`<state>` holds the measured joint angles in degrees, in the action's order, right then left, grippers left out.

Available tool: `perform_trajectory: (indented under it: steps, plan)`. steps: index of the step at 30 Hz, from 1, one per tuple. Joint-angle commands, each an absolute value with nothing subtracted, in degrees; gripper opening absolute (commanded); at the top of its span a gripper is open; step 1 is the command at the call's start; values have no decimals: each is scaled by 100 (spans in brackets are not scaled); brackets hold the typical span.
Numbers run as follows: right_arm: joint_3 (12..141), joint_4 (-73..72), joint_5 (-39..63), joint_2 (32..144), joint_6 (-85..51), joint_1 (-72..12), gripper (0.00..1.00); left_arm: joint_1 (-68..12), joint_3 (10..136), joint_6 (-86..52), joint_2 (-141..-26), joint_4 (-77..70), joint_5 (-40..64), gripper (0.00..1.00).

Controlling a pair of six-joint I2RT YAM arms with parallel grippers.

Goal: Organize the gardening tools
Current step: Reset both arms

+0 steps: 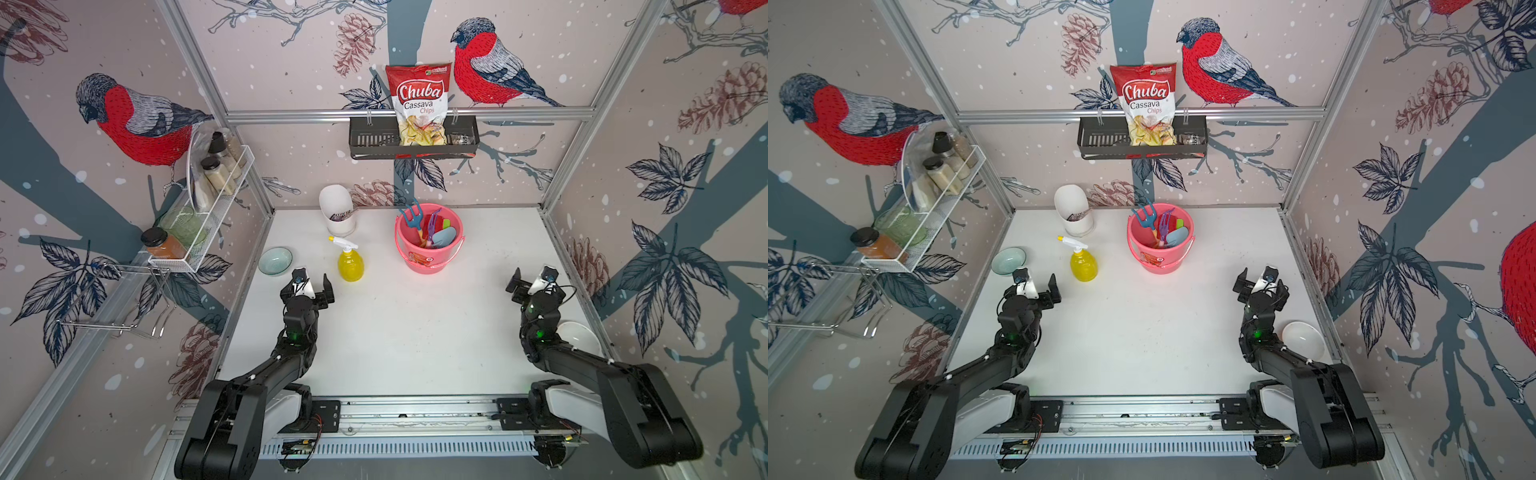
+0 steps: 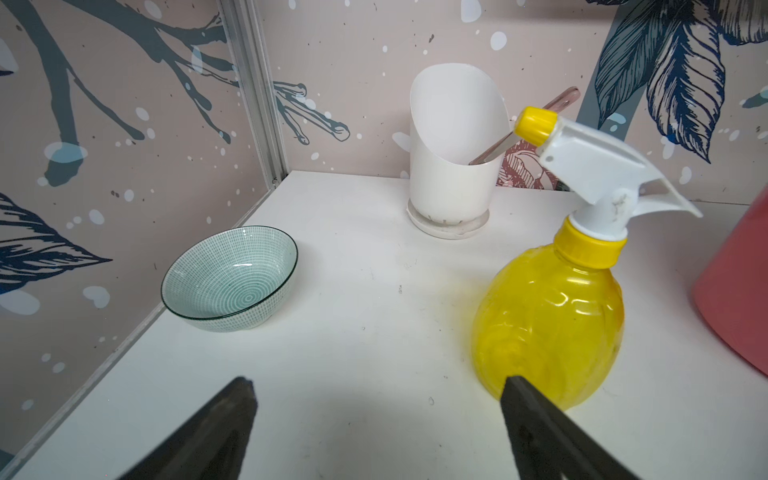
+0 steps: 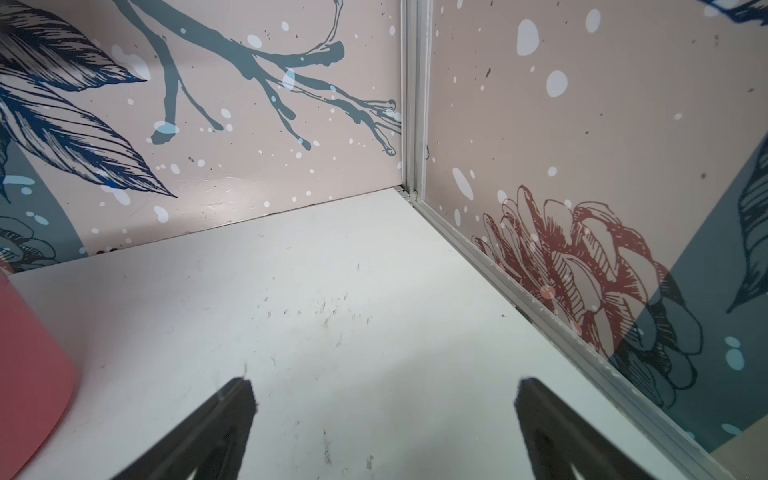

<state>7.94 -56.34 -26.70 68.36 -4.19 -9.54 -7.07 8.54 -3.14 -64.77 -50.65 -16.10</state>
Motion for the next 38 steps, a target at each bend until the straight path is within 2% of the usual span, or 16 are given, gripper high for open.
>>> perform_trajectory:
  steps: [1,7,16,22,31,38]
  plan:
    - [708,-6526,-2496,7049,-261,-928,100,-605,810,-182,-6761,-6120,-1453,96]
    - [589,-7099,-2187,7154,-223,-861,100,-396,768,-133,-7580,-7237,-1271,96]
    - [535,-8404,-2206,8393,-33,-802,100,-347,782,-4,-8724,-8392,-1185,96]
    - [600,-8705,-2170,8810,-66,-730,100,-347,966,-42,-8882,-8138,-1265,96]
    - [923,-7851,-2549,8675,-333,-703,100,-343,1215,-12,-8912,-7712,-1264,96]
    - [967,-7815,-2541,8699,-352,-674,100,-343,1248,-8,-8905,-7662,-1281,97]
